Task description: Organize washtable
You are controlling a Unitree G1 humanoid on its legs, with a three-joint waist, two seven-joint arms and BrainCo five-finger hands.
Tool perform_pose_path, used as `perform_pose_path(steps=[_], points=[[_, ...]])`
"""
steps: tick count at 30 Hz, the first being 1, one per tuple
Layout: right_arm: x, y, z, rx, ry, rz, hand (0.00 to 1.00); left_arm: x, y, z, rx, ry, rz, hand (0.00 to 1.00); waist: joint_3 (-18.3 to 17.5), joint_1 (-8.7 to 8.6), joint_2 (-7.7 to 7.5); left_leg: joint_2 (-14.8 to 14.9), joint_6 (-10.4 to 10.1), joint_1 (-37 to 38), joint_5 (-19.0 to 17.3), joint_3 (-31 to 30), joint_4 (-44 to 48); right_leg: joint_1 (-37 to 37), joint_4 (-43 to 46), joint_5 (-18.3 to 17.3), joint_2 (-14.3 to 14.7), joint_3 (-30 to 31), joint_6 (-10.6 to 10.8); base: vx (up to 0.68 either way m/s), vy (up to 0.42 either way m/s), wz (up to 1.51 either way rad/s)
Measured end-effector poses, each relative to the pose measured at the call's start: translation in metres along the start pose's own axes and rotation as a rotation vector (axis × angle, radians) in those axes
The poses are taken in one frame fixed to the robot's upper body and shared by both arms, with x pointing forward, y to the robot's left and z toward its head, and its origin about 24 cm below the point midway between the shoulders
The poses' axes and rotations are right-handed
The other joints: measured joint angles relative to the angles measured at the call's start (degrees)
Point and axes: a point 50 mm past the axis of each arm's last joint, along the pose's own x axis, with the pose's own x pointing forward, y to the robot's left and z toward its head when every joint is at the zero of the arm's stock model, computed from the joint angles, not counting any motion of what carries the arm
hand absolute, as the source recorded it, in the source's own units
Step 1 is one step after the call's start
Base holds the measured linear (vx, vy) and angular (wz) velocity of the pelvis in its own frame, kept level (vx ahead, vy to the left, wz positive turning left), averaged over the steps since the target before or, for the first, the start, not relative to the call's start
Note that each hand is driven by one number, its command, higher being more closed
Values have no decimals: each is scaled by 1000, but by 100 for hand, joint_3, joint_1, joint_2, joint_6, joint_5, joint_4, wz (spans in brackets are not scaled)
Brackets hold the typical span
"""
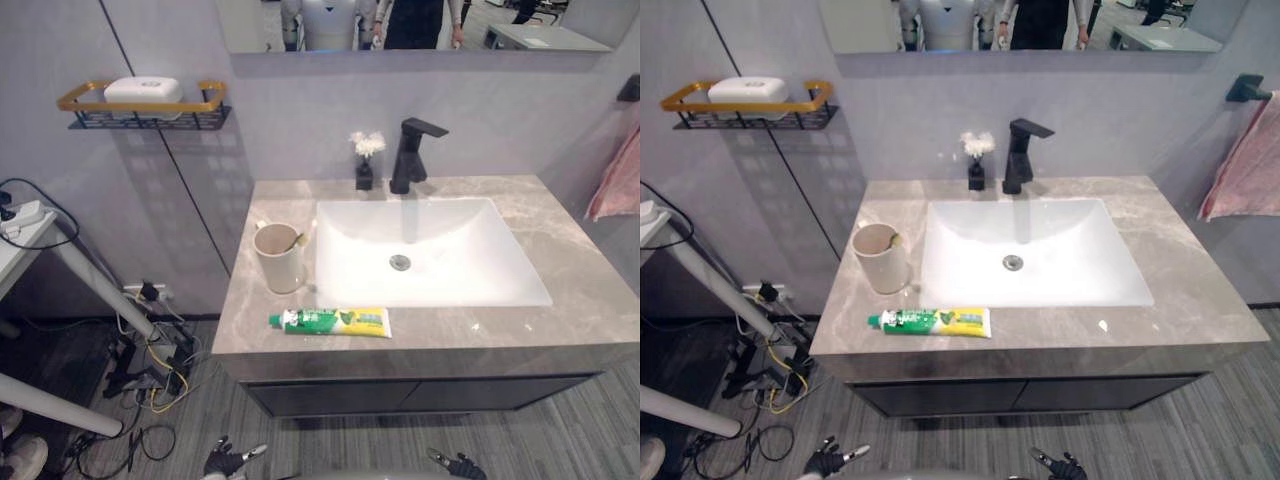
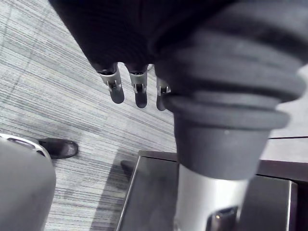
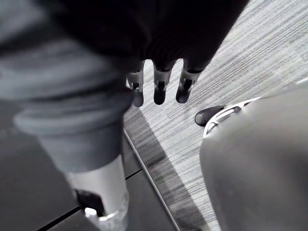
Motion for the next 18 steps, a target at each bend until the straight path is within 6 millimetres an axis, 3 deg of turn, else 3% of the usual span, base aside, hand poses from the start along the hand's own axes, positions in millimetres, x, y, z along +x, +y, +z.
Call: perform_pose_path(steps=[18], points=[[0, -3, -1, 1, -10, -31, 0, 0, 3, 0, 5, 0, 7, 0, -2, 75, -5, -17, 4, -240, 1, -207, 4, -168, -58, -7, 20, -65, -15, -1, -4, 2]])
